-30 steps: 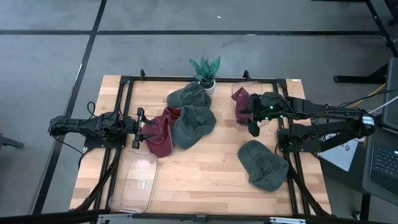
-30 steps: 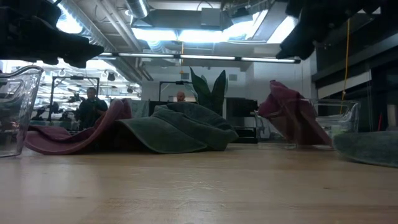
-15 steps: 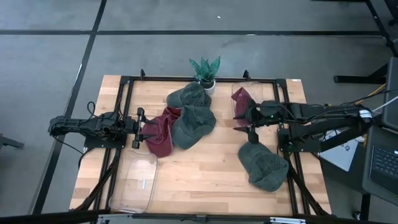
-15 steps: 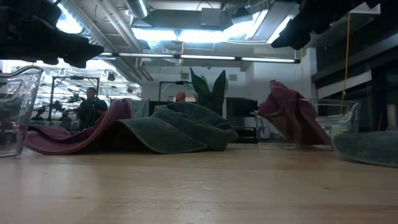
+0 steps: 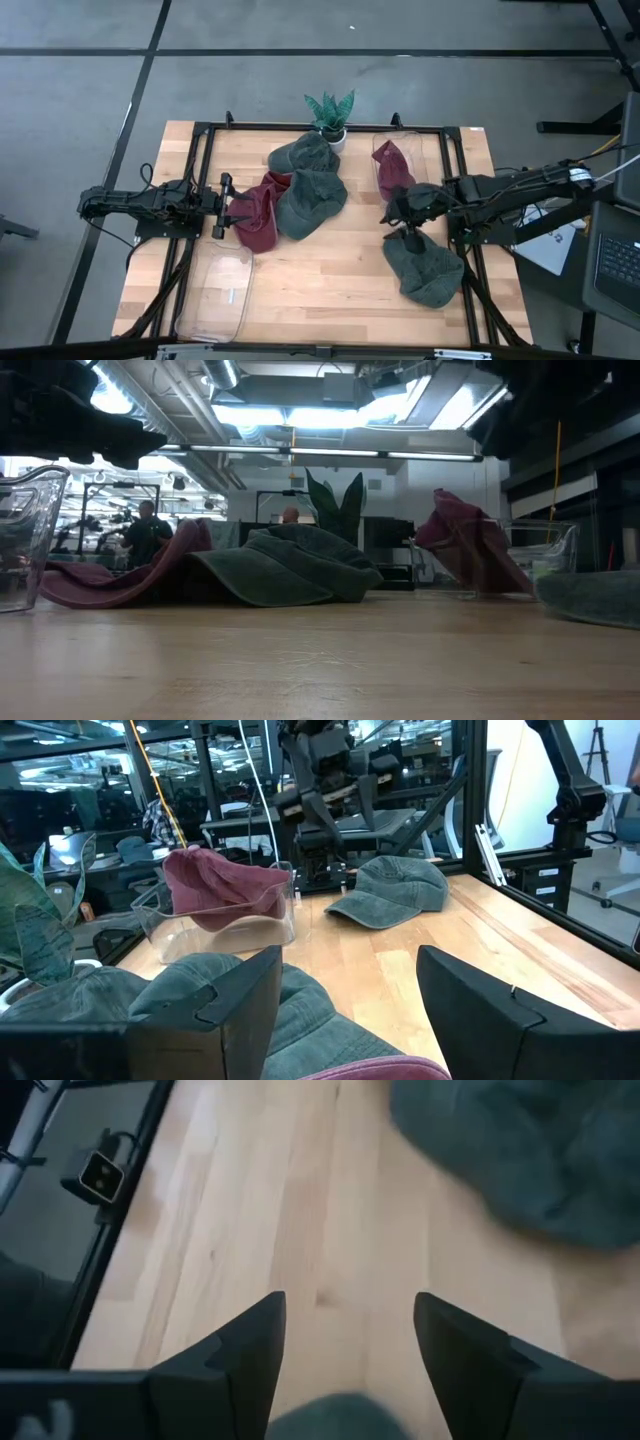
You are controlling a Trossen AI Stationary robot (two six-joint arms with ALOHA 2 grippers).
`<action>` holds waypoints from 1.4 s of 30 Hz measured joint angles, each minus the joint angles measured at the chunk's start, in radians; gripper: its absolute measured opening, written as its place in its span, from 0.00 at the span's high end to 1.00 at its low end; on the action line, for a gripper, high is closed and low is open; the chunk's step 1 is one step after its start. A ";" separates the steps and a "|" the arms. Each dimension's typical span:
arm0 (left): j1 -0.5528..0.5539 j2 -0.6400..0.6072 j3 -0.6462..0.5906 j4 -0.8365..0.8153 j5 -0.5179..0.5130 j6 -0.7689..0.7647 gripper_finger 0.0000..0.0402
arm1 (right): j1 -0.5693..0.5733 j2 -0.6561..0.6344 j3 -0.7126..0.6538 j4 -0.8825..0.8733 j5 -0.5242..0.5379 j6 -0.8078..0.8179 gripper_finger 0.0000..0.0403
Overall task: Pick & Place hat
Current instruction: Put the bottom gray cap into the bottom left transparent bin
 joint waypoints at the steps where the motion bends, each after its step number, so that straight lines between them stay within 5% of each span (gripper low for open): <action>1: 0.000 0.000 0.000 0.000 0.000 0.000 0.43 | 0.007 0.009 0.000 -0.012 -0.001 0.017 0.45; 29: 0.000 0.000 0.000 0.000 0.000 0.000 0.43 | 0.153 0.186 0.000 -0.405 -0.304 0.871 0.45; 42: 0.000 0.000 0.000 0.000 0.000 0.000 0.43 | 0.333 0.258 -0.005 -0.468 -0.138 1.076 0.45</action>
